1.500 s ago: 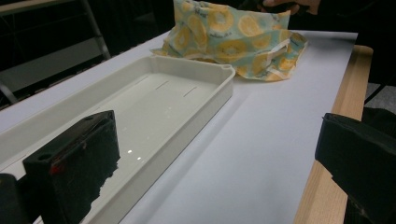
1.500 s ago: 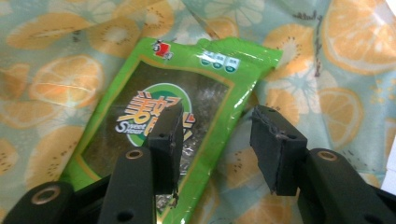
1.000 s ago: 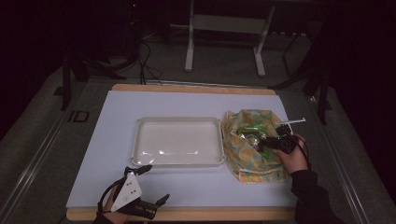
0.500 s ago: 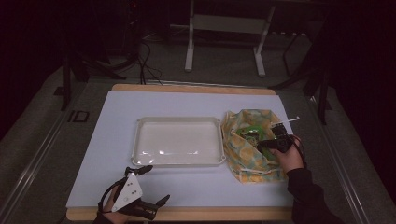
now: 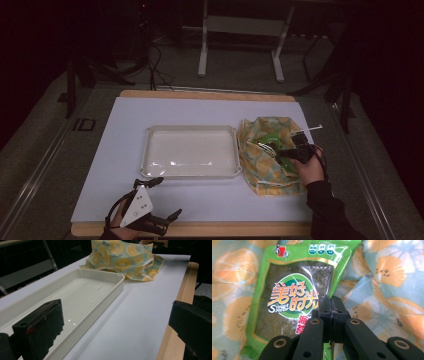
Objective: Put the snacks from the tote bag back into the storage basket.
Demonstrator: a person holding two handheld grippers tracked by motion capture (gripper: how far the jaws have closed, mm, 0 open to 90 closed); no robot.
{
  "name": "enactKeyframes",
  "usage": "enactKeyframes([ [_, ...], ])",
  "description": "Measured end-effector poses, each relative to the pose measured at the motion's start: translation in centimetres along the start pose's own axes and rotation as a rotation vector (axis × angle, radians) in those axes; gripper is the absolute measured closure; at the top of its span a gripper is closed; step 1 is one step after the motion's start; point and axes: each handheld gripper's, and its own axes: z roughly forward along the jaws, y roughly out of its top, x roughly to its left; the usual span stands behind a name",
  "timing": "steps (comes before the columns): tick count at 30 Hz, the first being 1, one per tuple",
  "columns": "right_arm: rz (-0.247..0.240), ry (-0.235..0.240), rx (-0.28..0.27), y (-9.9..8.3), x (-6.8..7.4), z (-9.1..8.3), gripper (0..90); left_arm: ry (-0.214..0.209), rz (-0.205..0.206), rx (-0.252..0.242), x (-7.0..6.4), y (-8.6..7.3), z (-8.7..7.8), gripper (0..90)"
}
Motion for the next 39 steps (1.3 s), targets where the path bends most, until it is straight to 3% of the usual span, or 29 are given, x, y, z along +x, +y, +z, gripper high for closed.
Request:
enactKeyframes([
  [4,0.0,0.002,-0.045,-0.1,-0.1,-1.1,89.0,0.001,0.001,0.001,0.0,0.0,0.0,0.3],
  [12,0.087,0.028,-0.125,-0.3,-0.8,-3.2,89.3,0.001,0.002,0.003,0.0,0.0,0.0,0.3],
  [39,0.179,0.029,-0.259,-1.9,-2.4,-8.2,89.3,-0.002,0.005,0.002,-0.1,0.0,0.0,0.3],
])
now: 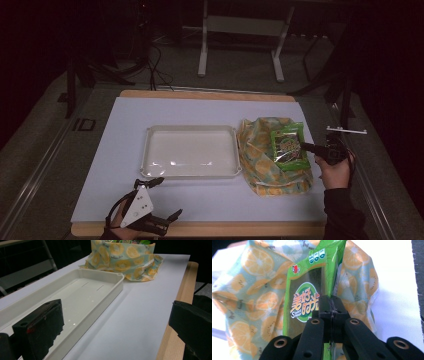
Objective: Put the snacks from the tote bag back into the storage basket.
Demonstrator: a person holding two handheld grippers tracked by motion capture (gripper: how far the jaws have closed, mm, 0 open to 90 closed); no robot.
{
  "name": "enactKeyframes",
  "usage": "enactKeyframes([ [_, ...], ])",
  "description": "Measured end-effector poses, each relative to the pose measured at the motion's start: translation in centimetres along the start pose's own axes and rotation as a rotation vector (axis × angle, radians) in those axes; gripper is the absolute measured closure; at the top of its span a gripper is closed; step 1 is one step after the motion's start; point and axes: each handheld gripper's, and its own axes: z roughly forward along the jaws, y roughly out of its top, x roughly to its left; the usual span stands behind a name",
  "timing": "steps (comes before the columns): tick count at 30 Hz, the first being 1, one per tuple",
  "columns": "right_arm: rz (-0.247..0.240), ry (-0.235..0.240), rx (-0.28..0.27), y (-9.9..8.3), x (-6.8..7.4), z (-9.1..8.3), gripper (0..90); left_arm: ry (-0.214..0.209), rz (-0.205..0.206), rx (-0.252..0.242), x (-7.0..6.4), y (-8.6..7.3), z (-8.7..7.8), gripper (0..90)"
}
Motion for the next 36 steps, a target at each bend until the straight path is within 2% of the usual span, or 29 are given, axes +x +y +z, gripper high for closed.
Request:
enactKeyframes([
  [20,0.024,-0.014,-0.068,0.4,0.2,-3.5,89.3,0.001,0.002,0.002,0.0,0.0,0.0,0.3],
  [36,0.012,0.005,-0.133,1.9,2.0,-6.5,89.3,0.003,0.003,0.003,-0.1,0.0,0.0,0.3],
])
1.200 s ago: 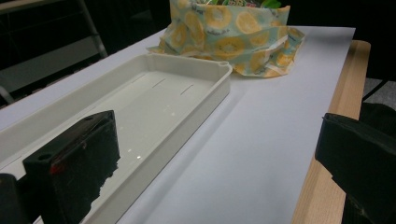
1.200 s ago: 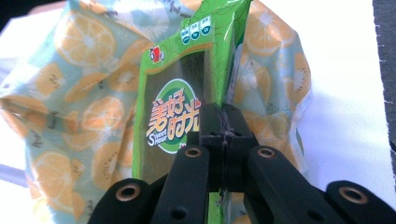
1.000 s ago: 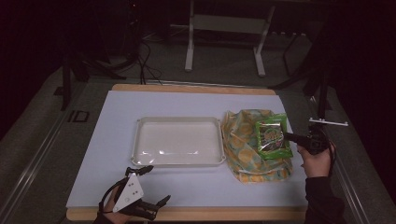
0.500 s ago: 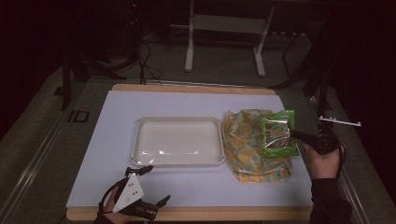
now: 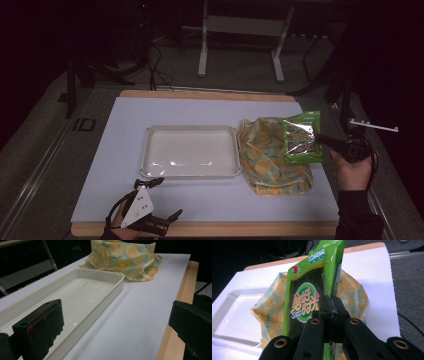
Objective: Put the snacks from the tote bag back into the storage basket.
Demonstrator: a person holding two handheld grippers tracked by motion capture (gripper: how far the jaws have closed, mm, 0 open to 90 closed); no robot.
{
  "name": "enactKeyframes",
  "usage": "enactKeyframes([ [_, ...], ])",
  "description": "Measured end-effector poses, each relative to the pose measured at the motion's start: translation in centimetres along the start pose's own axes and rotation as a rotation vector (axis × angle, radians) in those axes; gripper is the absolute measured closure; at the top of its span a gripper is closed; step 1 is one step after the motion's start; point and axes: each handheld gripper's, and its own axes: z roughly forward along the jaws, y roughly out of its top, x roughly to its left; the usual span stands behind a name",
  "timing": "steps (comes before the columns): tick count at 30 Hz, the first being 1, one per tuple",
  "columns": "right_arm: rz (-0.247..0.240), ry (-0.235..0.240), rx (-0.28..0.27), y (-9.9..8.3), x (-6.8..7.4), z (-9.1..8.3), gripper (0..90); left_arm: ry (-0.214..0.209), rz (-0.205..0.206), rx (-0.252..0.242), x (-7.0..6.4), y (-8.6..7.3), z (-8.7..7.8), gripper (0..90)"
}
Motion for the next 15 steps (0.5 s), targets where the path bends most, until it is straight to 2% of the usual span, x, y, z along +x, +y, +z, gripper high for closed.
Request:
enactKeyframes([
  [15,-0.027,0.051,-0.041,1.9,2.6,-1.0,89.3,0.001,0.006,-0.004,0.0,0.0,0.0,0.3],
])
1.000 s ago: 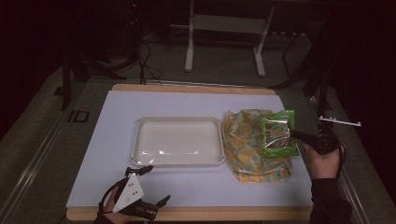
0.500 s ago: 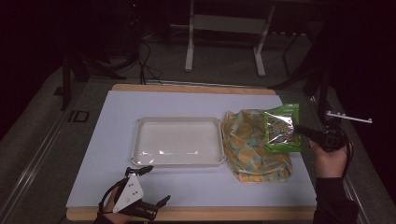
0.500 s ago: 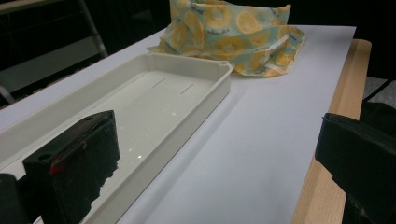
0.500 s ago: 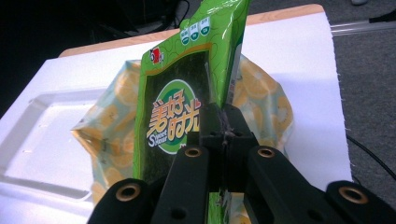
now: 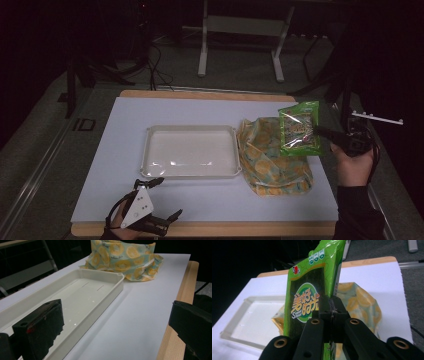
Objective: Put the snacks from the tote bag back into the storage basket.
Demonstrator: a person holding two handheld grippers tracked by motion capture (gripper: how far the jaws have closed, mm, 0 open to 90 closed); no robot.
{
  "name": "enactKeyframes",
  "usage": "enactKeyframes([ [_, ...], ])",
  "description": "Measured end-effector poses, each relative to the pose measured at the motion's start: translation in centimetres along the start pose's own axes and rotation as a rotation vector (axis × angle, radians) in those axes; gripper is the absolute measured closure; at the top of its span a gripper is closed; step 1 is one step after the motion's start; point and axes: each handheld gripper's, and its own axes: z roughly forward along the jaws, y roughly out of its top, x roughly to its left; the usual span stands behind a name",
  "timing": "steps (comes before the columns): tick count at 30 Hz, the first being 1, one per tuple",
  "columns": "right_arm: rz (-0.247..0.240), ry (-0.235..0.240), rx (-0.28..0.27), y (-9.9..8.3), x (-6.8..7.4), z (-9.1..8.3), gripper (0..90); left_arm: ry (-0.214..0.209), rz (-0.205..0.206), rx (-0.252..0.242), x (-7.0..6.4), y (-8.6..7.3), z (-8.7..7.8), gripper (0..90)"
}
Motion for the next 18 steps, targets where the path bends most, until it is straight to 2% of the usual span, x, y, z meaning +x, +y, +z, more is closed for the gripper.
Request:
enactKeyframes([
  [15,-0.03,0.059,-0.01,1.3,2.8,1.0,89.3,-0.005,0.002,0.006,0.0,0.0,0.0,0.3],
  [18,-0.048,0.066,-0.007,1.6,3.7,1.4,89.3,-0.005,0.003,0.005,0.0,0.0,0.0,0.3],
])
